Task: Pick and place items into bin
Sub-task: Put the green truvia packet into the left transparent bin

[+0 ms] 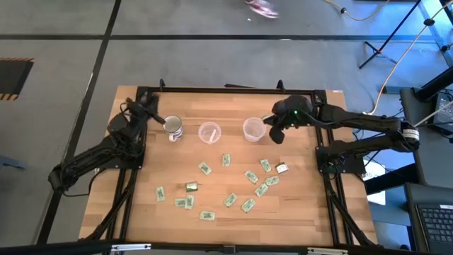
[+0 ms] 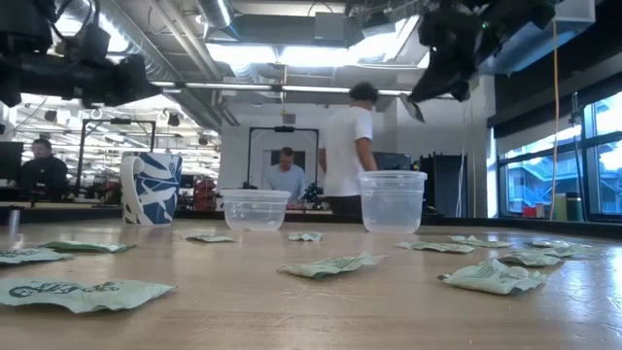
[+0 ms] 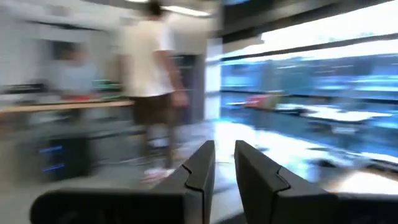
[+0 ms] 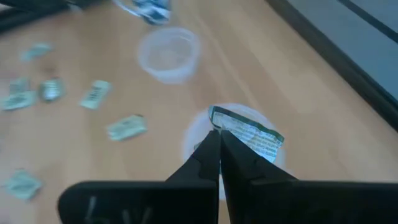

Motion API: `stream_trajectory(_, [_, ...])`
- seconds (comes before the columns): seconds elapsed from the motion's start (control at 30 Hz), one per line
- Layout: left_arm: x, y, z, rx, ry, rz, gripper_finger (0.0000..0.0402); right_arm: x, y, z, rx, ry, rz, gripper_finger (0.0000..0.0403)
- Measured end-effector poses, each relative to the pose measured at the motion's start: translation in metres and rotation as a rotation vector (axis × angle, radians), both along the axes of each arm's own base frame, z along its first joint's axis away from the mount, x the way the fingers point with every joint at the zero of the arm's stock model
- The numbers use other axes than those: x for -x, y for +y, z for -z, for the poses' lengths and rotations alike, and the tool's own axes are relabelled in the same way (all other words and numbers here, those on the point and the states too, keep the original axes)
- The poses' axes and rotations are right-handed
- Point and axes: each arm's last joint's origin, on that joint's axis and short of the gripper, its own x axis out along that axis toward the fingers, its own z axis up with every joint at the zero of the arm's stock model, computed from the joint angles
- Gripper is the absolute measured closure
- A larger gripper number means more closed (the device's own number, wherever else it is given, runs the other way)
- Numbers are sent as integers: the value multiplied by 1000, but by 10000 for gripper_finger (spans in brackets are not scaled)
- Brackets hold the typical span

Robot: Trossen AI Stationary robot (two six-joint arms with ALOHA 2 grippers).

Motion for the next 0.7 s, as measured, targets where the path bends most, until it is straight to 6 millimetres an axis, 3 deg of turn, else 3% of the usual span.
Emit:
stream_trajectory(0.3, [-11,-16,-3,25,-48,706,345,-12,16,-13,-5,-172,-261,397])
stream_trajectory(0.53, [-20,-18,-5,40,-65,767,345,-17,25,-23,6,-290,-423,397])
stream_trajectory(0.7, [-29,-20,-11,5,-112,788,345,-20,26,-26,45,-327,-447,397])
